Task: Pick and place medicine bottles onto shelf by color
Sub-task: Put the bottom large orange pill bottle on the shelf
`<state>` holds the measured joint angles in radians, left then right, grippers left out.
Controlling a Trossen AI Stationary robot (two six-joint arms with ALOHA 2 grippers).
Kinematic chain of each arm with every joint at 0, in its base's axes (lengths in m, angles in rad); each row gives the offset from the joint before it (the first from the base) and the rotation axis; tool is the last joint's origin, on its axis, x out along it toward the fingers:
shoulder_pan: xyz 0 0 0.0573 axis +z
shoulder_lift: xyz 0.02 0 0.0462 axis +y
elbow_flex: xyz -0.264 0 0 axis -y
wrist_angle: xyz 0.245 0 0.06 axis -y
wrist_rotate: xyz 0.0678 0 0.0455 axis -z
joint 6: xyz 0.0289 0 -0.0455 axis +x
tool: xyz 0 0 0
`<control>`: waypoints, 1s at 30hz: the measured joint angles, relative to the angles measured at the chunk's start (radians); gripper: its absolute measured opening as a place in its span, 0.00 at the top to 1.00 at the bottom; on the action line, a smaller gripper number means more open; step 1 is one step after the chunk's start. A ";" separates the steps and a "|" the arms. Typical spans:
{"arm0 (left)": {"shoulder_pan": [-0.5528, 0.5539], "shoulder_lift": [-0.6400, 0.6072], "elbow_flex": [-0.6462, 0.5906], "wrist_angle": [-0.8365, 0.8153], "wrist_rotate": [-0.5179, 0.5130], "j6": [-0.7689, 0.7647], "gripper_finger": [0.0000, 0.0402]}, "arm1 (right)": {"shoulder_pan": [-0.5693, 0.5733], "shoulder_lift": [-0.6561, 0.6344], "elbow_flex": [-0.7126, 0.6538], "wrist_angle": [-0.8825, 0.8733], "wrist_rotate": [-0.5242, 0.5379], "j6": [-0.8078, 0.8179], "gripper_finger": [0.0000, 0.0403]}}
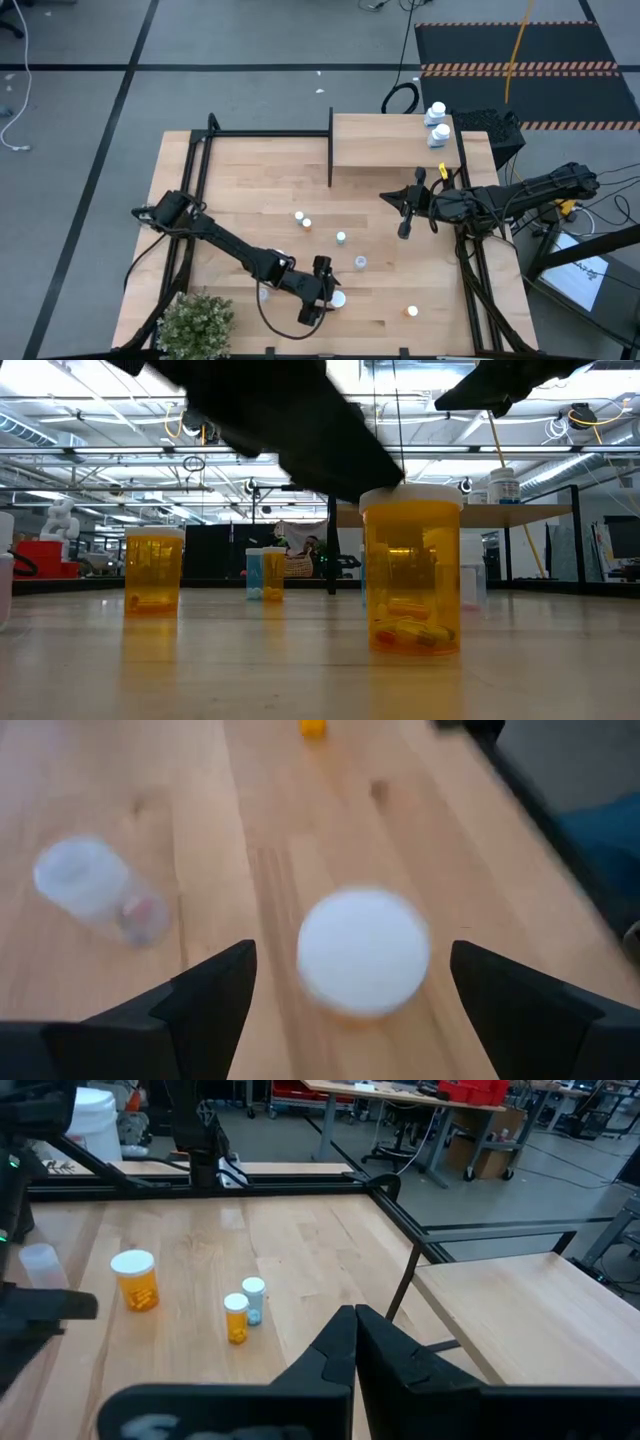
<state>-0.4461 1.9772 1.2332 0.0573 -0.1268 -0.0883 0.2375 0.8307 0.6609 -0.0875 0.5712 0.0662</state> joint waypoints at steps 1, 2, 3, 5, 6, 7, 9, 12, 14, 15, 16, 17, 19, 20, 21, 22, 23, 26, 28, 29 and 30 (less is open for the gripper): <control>0.000 0.002 -0.001 -0.001 0.000 0.000 0.17 | 0.000 0.000 0.000 0.000 0.000 0.000 1.00; 0.000 0.006 -0.001 0.005 0.002 0.001 0.17 | 0.000 0.000 0.000 0.000 0.000 0.000 1.00; 0.002 0.008 0.000 0.010 0.006 0.003 0.17 | 0.000 0.000 0.000 0.000 0.000 0.000 1.00; 0.002 0.010 0.000 0.006 0.014 0.008 0.17 | 0.000 0.000 0.000 0.000 0.000 0.000 1.00; 0.002 0.010 0.000 0.006 0.019 0.008 0.17 | 0.000 0.000 0.000 0.000 0.000 0.000 1.00; 0.004 0.014 0.000 0.007 0.021 0.008 0.17 | 0.000 0.000 0.000 0.000 0.000 0.000 1.00; 0.008 0.021 0.000 0.011 0.022 0.007 0.17 | 0.000 0.000 0.000 0.000 0.000 0.000 1.00; 0.010 0.023 0.000 0.013 0.021 0.008 0.17 | 0.000 0.000 0.000 0.000 0.000 0.000 1.00; 0.010 0.021 0.000 0.029 0.022 0.011 0.17 | 0.000 0.000 0.000 0.000 0.000 0.000 1.00; 0.009 0.021 0.000 0.030 0.022 0.012 0.17 | 0.000 0.000 0.000 0.000 0.000 0.000 1.00; 0.009 0.021 0.000 0.033 0.023 0.013 0.17 | 0.000 0.000 0.000 0.000 0.000 0.000 1.00; 0.008 0.021 0.000 0.034 0.026 0.015 0.17 | 0.000 0.000 0.000 0.000 0.000 0.000 1.00; 0.009 0.021 0.000 0.035 0.025 0.019 0.17 | 0.000 0.000 0.000 0.000 0.000 0.000 1.00; 0.010 0.021 0.000 0.034 0.025 0.023 0.17 | 0.000 0.000 0.000 0.000 0.000 0.000 1.00; 0.010 0.021 0.000 0.030 0.025 0.025 0.17 | 0.000 0.000 0.000 0.000 0.000 0.000 1.00; 0.011 0.021 0.000 0.028 0.025 0.026 0.17 | 0.000 0.000 0.000 0.000 0.000 0.000 1.00; 0.011 0.021 0.000 0.028 0.024 0.026 0.17 | 0.000 0.000 0.000 0.000 0.000 0.000 1.00; 0.011 0.021 0.000 0.025 0.025 0.027 0.17 | 0.000 0.000 0.000 0.000 0.000 0.000 1.00; 0.014 0.033 0.000 0.032 0.025 0.029 0.17 | 0.000 0.000 0.000 0.000 0.000 0.000 1.00; 0.015 0.036 0.000 0.028 0.025 0.031 0.17 | 0.000 0.000 0.000 0.000 0.000 0.000 1.00; 0.015 0.037 0.000 0.028 0.027 0.031 0.17 | 0.000 0.000 0.000 0.000 0.000 0.000 1.00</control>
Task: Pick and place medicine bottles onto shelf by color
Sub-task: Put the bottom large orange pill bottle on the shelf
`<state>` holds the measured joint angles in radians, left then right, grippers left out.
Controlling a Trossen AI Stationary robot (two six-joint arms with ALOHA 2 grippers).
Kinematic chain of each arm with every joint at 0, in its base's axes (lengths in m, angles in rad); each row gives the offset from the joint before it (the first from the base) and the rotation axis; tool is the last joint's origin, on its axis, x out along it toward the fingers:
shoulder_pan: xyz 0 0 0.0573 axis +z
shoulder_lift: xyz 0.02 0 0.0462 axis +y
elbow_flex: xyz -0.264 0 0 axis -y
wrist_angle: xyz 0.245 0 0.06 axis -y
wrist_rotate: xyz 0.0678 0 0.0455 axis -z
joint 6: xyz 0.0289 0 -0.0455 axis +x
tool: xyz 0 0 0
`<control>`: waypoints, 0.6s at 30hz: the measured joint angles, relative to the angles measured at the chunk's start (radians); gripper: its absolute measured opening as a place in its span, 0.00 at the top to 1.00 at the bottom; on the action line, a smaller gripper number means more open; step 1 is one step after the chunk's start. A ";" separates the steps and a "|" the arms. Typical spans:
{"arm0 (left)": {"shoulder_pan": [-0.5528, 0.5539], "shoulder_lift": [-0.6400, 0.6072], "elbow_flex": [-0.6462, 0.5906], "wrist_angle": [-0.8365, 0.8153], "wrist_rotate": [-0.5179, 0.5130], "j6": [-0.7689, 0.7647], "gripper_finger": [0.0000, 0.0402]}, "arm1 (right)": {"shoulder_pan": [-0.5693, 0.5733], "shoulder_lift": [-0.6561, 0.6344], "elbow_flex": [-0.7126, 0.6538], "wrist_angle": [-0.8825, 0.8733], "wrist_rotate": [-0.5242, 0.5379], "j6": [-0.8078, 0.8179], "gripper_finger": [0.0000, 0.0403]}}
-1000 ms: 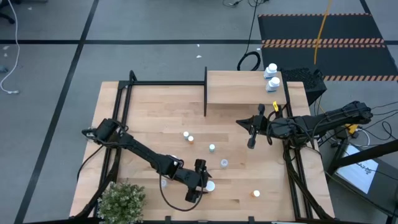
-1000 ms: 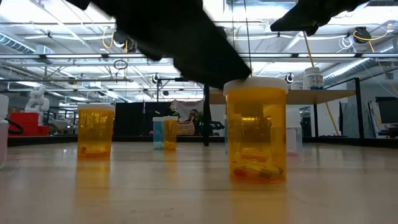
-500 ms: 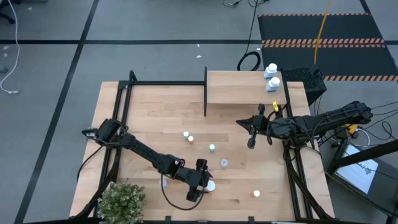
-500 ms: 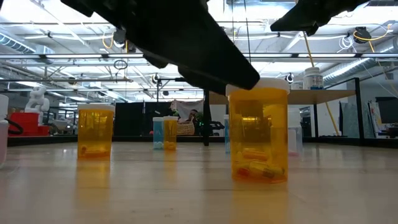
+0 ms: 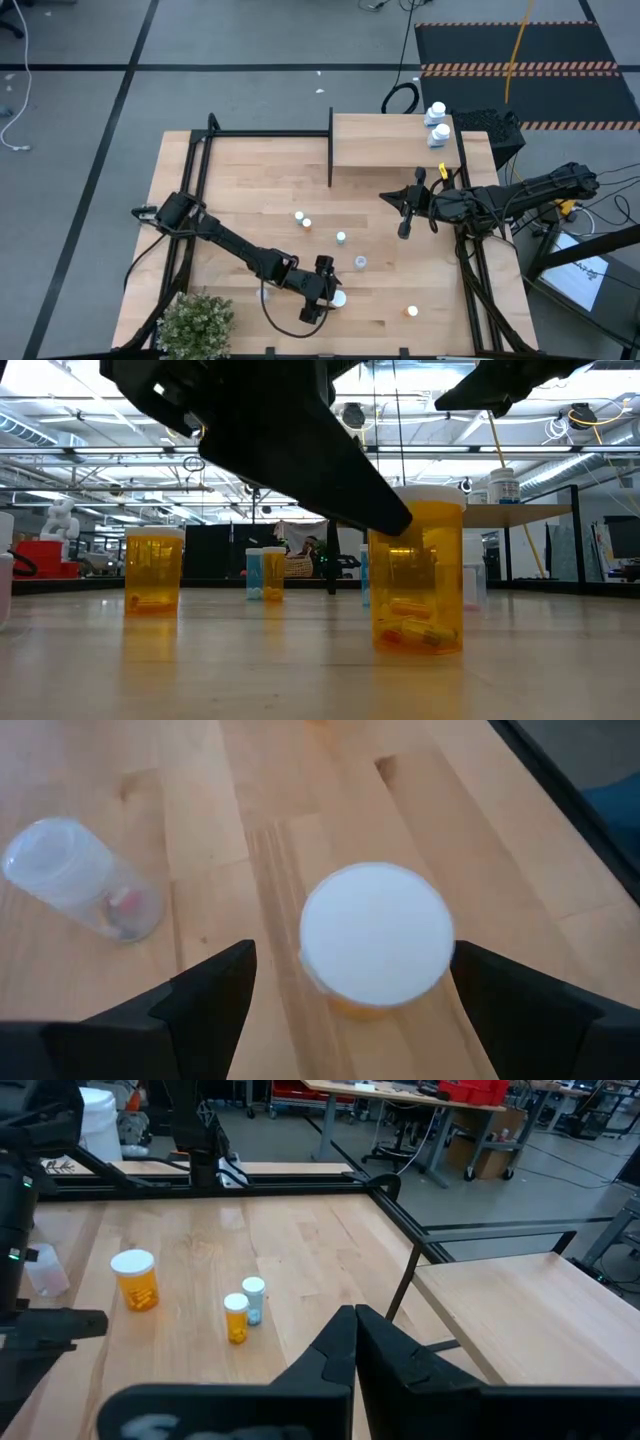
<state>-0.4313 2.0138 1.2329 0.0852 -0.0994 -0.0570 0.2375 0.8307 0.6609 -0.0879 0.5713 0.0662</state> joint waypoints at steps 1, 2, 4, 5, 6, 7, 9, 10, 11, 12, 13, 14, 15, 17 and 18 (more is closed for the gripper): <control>0.001 0.000 0.000 0.007 0.001 0.000 0.17 | 0.000 0.000 0.000 0.001 0.000 0.000 1.00; 0.002 0.003 0.000 0.022 0.001 0.000 0.17 | 0.000 0.000 0.000 0.001 0.000 0.000 1.00; 0.002 0.007 0.002 0.038 0.002 0.003 0.17 | 0.000 0.000 0.000 0.001 0.000 0.000 1.00; 0.002 0.010 0.000 0.037 0.002 0.005 0.17 | 0.000 0.000 0.000 0.000 0.000 0.000 1.00; 0.002 0.011 0.000 0.043 0.002 0.006 0.17 | 0.000 0.000 0.000 0.001 0.000 -0.001 1.00; 0.002 0.011 0.000 0.046 0.003 0.005 0.17 | 0.000 0.000 0.000 0.001 0.000 -0.002 1.00; 0.004 0.010 0.001 0.045 0.003 0.005 0.17 | 0.000 0.000 0.000 0.001 0.000 -0.002 1.00; 0.006 0.010 0.001 0.042 0.003 0.005 0.17 | 0.000 0.000 0.000 0.001 0.001 -0.002 1.00; 0.007 0.011 0.000 0.038 0.003 0.005 0.17 | 0.000 0.000 0.000 0.001 0.001 -0.002 1.00; 0.007 0.011 0.000 0.038 0.003 0.007 0.17 | 0.000 0.000 0.000 0.001 0.001 -0.002 1.00; 0.008 0.011 0.000 0.043 0.002 0.009 0.17 | 0.000 0.000 0.000 0.001 0.001 -0.002 1.00; 0.008 0.011 0.000 0.046 0.002 0.010 0.17 | 0.000 0.000 0.000 0.001 0.001 -0.002 1.00; 0.007 0.010 0.000 0.045 0.003 0.010 0.17 | 0.000 0.000 0.000 0.001 0.001 -0.002 1.00; 0.006 0.011 0.000 0.043 0.003 0.010 0.17 | 0.000 0.000 0.000 0.001 0.001 -0.002 1.00; 0.006 0.011 0.000 0.043 0.003 0.010 0.17 | 0.000 0.000 0.000 0.001 0.001 -0.002 1.00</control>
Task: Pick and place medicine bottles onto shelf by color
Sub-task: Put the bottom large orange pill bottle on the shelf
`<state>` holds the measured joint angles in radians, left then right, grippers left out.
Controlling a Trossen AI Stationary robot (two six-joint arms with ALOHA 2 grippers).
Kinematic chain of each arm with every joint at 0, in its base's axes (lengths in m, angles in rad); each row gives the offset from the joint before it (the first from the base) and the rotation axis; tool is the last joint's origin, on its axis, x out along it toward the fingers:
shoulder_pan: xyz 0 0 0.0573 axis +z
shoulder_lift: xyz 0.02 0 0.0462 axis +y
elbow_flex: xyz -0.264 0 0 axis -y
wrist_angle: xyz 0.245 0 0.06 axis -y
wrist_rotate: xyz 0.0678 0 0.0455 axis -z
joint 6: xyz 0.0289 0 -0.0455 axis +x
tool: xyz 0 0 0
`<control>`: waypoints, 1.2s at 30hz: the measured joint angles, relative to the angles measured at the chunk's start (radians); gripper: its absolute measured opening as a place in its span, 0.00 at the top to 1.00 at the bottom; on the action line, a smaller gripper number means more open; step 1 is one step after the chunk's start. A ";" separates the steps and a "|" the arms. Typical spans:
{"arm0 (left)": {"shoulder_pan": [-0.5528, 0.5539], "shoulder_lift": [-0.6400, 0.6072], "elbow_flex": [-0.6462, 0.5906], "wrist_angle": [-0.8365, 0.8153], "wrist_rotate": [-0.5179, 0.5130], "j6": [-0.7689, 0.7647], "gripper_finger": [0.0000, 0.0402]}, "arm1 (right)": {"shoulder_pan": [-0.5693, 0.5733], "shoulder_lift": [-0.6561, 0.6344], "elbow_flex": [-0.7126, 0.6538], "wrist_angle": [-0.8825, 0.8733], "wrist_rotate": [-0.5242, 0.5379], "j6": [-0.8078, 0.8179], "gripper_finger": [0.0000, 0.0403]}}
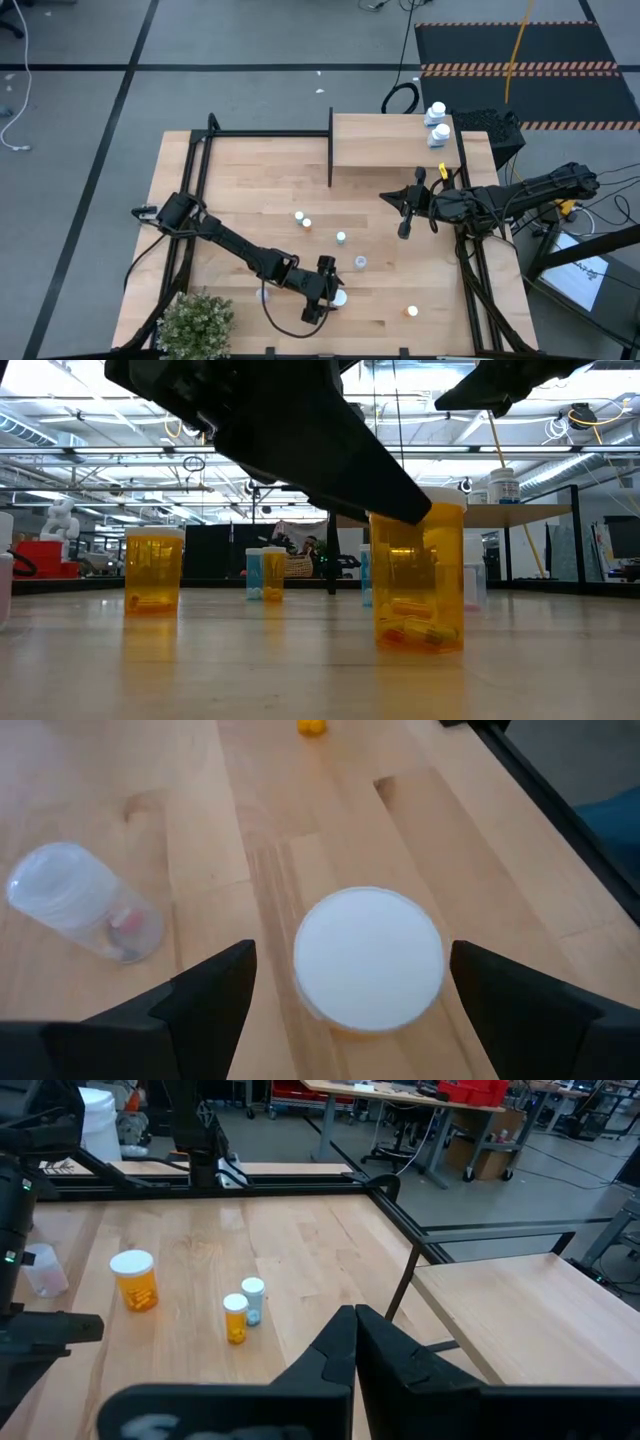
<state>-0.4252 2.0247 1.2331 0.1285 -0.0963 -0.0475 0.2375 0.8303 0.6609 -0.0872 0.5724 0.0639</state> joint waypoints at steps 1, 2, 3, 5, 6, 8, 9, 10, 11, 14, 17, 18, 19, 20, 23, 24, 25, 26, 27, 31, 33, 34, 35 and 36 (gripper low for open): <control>0.000 0.000 0.000 0.001 0.000 0.000 0.17 | 0.000 0.000 0.000 0.000 0.000 0.000 1.00; 0.000 0.000 0.000 0.001 0.000 0.000 0.17 | 0.000 0.000 0.000 0.000 0.000 0.000 1.00; 0.000 0.000 0.000 0.000 0.000 0.000 0.17 | 0.000 0.000 0.000 0.000 0.000 0.000 1.00; 0.000 0.000 0.000 0.000 0.000 0.000 0.17 | 0.000 0.000 0.000 0.000 0.001 0.000 1.00; 0.000 0.000 0.000 0.001 0.000 0.000 0.18 | 0.000 0.000 0.000 0.000 0.001 0.000 1.00; 0.001 0.000 0.000 0.000 0.000 0.000 0.22 | 0.000 0.000 0.000 0.000 0.001 0.000 1.00; 0.000 0.000 0.000 -0.001 0.000 0.000 0.24 | 0.000 0.000 0.000 0.000 0.001 0.000 1.00; 0.000 0.000 0.000 -0.001 0.000 0.001 0.27 | 0.000 0.000 0.000 0.000 0.001 0.000 1.00; 0.000 0.000 0.000 -0.001 0.000 0.004 0.29 | 0.000 0.000 0.000 0.000 0.001 0.000 1.00; 0.000 0.000 0.000 -0.001 0.000 0.008 0.36 | 0.000 0.000 0.000 0.000 0.001 0.000 1.00; 0.000 0.000 0.000 0.000 0.000 0.009 0.41 | 0.000 0.000 0.000 0.000 0.001 0.000 1.00; 0.000 0.000 0.000 0.000 0.000 0.012 0.42 | 0.000 0.000 0.000 0.000 0.001 0.000 1.00; 0.000 0.000 0.000 0.000 0.000 0.013 0.43 | 0.000 0.000 0.000 0.000 0.001 0.000 1.00; 0.000 0.000 0.000 0.000 0.000 0.014 0.44 | 0.000 0.000 0.000 0.000 0.001 0.000 1.00; 0.000 0.000 0.000 0.000 0.000 0.016 0.45 | 0.000 0.000 0.000 0.000 0.001 0.000 1.00; 0.000 0.000 0.000 0.000 0.001 0.016 0.45 | 0.000 0.000 0.000 0.000 0.001 0.000 1.00; 0.000 0.000 0.000 0.000 0.001 0.016 0.45 | 0.000 0.000 0.000 0.000 0.001 0.000 1.00; 0.000 0.000 0.000 0.000 0.001 0.016 0.44 | 0.000 0.000 0.000 0.000 0.001 0.000 1.00; 0.000 0.000 0.000 0.000 0.001 0.016 0.44 | 0.000 0.000 0.000 0.000 0.001 0.000 1.00; 0.000 0.000 0.000 0.000 0.001 0.018 0.43 | 0.000 0.000 0.000 0.000 0.002 0.000 1.00; 0.000 0.000 0.000 0.000 0.001 0.019 0.43 | 0.000 0.000 0.000 0.000 0.002 0.000 1.00; 0.000 0.000 0.000 0.000 0.001 0.019 0.44 | 0.000 0.000 0.000 0.000 0.002 0.000 1.00; 0.000 0.000 0.000 0.000 0.001 0.021 0.44 | 0.000 0.000 0.000 0.000 0.002 0.000 1.00; 0.000 0.000 0.000 0.000 0.001 0.025 0.45 | 0.000 0.000 0.000 0.000 0.001 0.000 1.00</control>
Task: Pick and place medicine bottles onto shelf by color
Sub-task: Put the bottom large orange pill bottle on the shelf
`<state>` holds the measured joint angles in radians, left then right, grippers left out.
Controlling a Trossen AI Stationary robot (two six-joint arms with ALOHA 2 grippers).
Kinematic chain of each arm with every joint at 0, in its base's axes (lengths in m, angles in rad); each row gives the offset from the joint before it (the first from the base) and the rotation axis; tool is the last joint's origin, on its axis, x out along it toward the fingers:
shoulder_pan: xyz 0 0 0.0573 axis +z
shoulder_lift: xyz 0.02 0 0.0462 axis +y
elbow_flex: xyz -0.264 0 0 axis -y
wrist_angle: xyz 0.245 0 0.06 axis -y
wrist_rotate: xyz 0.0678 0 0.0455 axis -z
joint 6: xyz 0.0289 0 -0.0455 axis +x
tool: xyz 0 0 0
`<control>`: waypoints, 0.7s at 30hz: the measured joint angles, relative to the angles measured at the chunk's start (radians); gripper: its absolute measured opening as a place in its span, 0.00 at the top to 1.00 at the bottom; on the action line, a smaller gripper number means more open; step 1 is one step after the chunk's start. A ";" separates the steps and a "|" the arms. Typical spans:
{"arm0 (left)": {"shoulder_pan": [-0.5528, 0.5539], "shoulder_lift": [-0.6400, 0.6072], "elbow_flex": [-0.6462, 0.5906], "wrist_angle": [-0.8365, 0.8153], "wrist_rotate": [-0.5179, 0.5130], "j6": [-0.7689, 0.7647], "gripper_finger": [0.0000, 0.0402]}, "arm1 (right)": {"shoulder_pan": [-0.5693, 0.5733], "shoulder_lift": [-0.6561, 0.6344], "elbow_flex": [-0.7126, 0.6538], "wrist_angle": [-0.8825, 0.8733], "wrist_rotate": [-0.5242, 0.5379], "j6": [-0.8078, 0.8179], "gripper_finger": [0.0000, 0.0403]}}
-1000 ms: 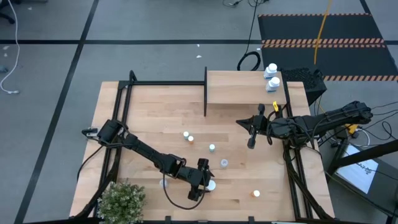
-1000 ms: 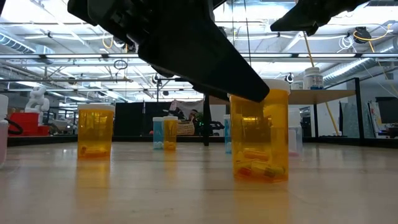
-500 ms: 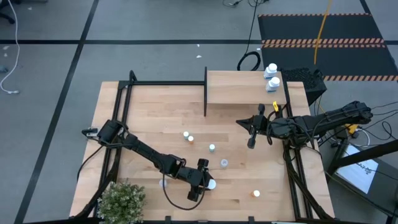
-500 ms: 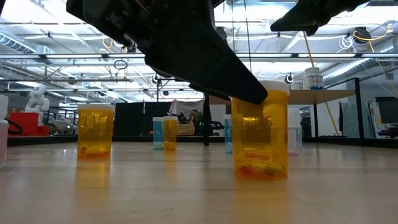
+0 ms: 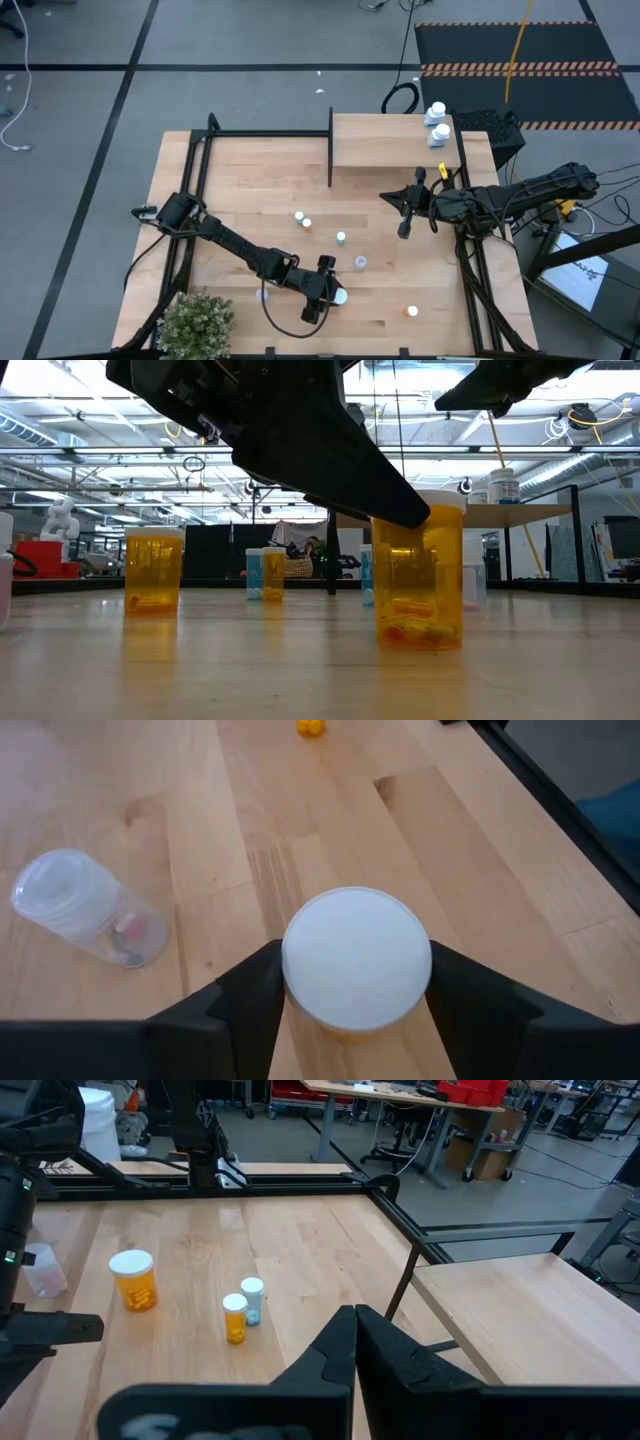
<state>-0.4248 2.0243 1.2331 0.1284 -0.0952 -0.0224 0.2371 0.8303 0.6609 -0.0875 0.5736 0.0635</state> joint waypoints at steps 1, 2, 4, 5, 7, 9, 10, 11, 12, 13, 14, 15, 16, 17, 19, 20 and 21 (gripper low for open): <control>0.000 0.000 0.000 0.000 0.000 0.003 0.46 | 0.000 0.000 0.000 0.000 0.000 0.000 1.00; 0.000 0.000 0.000 0.000 0.000 0.005 0.46 | 0.000 0.000 0.000 0.000 0.000 0.000 1.00; 0.000 0.000 0.000 0.000 0.000 0.011 0.46 | 0.000 0.000 0.000 0.000 0.000 0.000 1.00; 0.000 0.000 0.000 0.000 0.000 0.010 0.46 | 0.000 0.000 0.000 0.000 0.000 0.000 1.00; 0.000 0.000 0.000 0.000 0.000 0.011 0.45 | 0.000 0.000 0.000 0.000 0.000 0.000 1.00; 0.000 0.000 0.000 0.000 0.000 0.011 0.44 | 0.000 0.000 0.000 0.000 0.000 0.000 1.00; 0.000 0.000 0.000 0.000 0.000 0.011 0.44 | 0.000 0.000 0.000 0.000 0.000 0.000 1.00; 0.000 0.000 0.000 0.000 0.000 0.011 0.44 | 0.000 0.000 0.000 0.000 0.000 0.000 1.00; 0.000 0.000 0.000 0.000 0.000 0.011 0.44 | 0.000 0.000 0.000 0.000 0.000 0.000 1.00; 0.000 0.000 0.000 0.000 0.000 0.011 0.45 | 0.000 0.000 0.000 0.000 0.000 0.000 1.00; 0.000 0.000 0.000 0.000 0.000 0.011 0.45 | 0.000 0.000 0.000 0.000 0.000 0.000 1.00; 0.000 0.000 0.000 0.000 0.000 0.011 0.46 | 0.000 0.000 0.000 0.000 0.000 0.000 1.00; 0.001 0.000 0.000 0.000 0.000 0.011 0.46 | 0.000 0.000 0.000 0.000 0.000 0.000 1.00; 0.001 -0.001 0.000 0.001 0.000 0.011 0.47 | 0.000 0.000 0.000 0.000 0.000 0.000 1.00; 0.003 -0.004 0.000 0.001 0.000 0.011 0.46 | 0.000 0.000 0.000 0.000 0.000 0.000 1.00; 0.005 -0.006 0.000 0.002 0.000 0.011 0.46 | 0.000 0.000 0.000 0.000 0.000 0.000 1.00; 0.008 -0.006 0.000 0.004 0.000 0.010 0.45 | 0.000 0.000 0.000 0.000 0.000 0.000 1.00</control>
<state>-0.4169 2.0180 1.2331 0.1325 -0.0952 -0.0122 0.2371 0.8305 0.6609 -0.0877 0.5738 0.0635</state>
